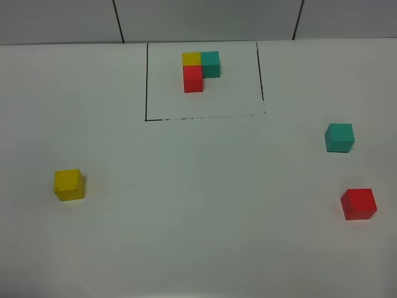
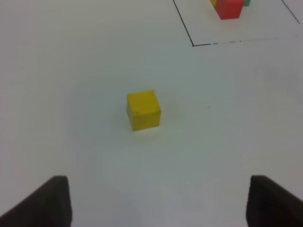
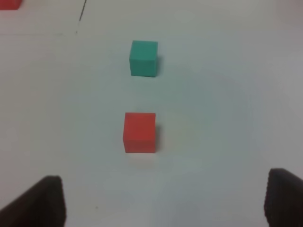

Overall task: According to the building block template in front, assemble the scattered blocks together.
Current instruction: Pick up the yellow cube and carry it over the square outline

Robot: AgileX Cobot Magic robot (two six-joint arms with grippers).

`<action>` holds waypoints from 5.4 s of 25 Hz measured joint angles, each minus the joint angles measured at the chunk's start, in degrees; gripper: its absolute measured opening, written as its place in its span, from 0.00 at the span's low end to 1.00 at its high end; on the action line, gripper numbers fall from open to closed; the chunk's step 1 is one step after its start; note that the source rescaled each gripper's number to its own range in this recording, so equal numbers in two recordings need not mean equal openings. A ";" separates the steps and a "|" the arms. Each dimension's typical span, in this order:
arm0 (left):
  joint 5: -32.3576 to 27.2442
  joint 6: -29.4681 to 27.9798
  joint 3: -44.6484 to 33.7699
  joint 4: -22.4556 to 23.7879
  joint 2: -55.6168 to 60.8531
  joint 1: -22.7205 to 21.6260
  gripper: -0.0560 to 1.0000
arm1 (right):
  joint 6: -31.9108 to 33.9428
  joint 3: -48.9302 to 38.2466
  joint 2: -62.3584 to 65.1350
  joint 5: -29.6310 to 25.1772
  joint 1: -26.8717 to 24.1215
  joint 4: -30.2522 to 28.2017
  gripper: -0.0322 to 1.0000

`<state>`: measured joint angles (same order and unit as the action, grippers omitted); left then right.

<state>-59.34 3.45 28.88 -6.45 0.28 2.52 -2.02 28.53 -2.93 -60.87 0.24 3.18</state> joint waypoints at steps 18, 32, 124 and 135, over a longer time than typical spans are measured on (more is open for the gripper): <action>0.00 0.00 0.00 0.12 -0.28 0.00 0.71 | 0.00 0.00 0.00 0.00 0.00 0.00 0.74; 12.73 0.13 4.76 1.60 -34.99 0.00 0.71 | 0.00 0.00 0.00 0.00 0.00 0.00 0.74; 9.34 24.03 44.18 6.09 -106.69 15.86 0.05 | 0.00 0.00 0.00 0.00 0.00 0.00 0.74; -8.60 44.98 69.27 6.45 -122.87 25.55 0.05 | 0.00 0.00 0.00 0.00 0.00 0.00 0.74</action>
<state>-67.94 48.42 98.15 0.00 -122.59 28.07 -2.02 28.53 -2.93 -60.87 0.24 3.18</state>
